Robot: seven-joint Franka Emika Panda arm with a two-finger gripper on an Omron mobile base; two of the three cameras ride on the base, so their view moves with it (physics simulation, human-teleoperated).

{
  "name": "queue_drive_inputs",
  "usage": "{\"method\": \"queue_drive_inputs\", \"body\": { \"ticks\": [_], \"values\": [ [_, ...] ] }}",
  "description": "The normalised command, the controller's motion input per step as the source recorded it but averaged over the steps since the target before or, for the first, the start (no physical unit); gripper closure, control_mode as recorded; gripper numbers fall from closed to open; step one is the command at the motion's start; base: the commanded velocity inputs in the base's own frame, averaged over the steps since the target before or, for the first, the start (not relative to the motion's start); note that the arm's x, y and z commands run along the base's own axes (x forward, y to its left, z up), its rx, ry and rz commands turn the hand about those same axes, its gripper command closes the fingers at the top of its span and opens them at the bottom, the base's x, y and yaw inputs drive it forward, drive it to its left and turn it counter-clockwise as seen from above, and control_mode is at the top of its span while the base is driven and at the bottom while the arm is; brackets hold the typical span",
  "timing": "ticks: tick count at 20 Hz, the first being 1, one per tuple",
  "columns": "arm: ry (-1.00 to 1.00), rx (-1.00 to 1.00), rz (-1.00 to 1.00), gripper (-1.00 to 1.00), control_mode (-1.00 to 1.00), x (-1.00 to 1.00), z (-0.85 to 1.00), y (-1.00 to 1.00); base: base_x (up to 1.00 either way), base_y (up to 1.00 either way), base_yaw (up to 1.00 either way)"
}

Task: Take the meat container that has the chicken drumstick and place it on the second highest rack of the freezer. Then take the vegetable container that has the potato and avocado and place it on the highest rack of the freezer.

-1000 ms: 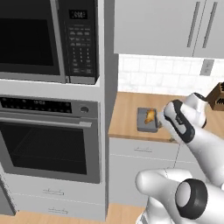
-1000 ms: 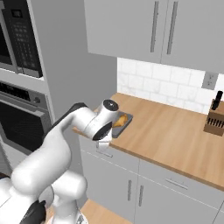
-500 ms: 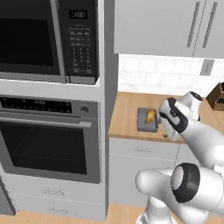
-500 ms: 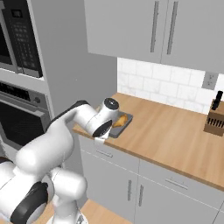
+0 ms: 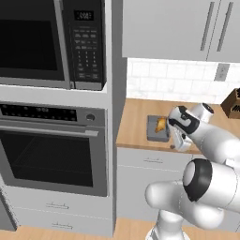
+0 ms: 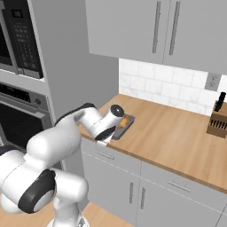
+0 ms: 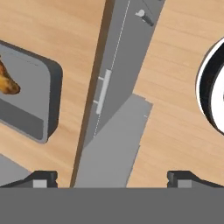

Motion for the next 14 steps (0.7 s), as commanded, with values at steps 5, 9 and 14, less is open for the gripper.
{"method": "queue_drive_inputs", "body": {
  "ticks": [5, 9, 14],
  "values": [
    [0.00, 0.12, 0.00, -1.00, -1.00, 0.22, -0.06, 0.00, 0.00, 0.00, 0.00],
    [0.06, 0.01, -0.09, -1.00, -1.00, 0.41, -0.26, 0.00, 0.00, 0.00, 0.00],
    [0.08, 0.00, -0.13, -1.00, -1.00, 0.64, -0.32, 0.00, 0.00, 0.00, 0.00]
  ]
}}
